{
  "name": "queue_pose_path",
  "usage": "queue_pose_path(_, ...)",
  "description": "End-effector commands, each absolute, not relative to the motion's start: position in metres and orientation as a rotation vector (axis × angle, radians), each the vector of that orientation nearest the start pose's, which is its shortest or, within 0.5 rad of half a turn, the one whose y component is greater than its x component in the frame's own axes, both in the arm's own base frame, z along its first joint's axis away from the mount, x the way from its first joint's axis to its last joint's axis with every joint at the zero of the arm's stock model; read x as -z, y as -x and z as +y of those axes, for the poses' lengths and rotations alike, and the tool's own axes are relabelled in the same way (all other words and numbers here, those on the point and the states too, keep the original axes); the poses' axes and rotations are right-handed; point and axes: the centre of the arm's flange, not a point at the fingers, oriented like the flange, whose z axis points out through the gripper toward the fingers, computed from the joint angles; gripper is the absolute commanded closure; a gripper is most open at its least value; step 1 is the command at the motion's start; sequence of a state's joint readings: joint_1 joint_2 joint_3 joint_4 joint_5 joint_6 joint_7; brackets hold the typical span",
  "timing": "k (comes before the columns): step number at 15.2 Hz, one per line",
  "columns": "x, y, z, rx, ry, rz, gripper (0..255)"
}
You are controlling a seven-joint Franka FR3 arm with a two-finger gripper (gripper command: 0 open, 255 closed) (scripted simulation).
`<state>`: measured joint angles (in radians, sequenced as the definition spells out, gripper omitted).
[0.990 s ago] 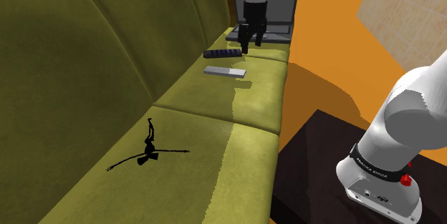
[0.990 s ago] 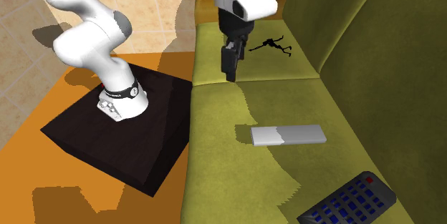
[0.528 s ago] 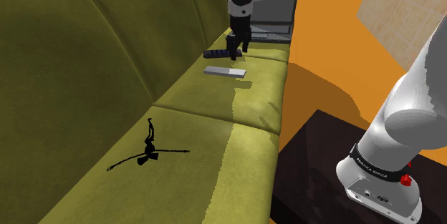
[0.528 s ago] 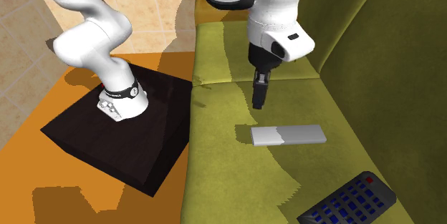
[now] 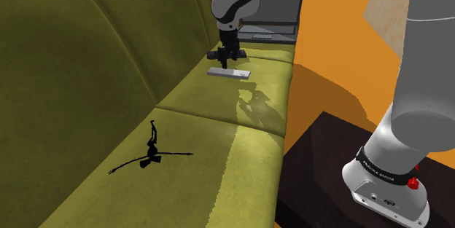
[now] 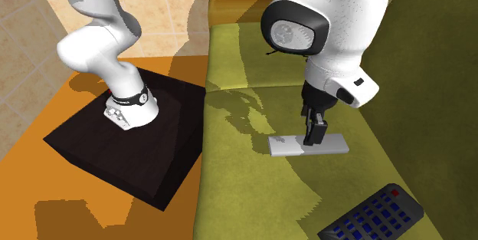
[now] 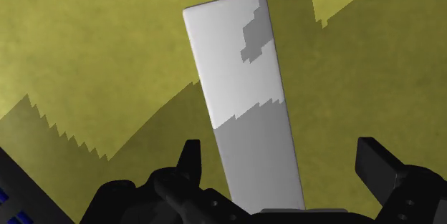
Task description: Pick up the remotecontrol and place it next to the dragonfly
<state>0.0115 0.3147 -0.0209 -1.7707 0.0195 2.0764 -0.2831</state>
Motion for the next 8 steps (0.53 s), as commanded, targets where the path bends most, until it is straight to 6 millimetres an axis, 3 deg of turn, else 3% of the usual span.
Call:
queue_pose_path(1, -0.367, -0.659, -0.006, -0.018, 3.1, -0.447, 0)
queue_pose_path(8, -0.334, -0.66, -0.006, -0.018, 3.1, -0.448, 0)
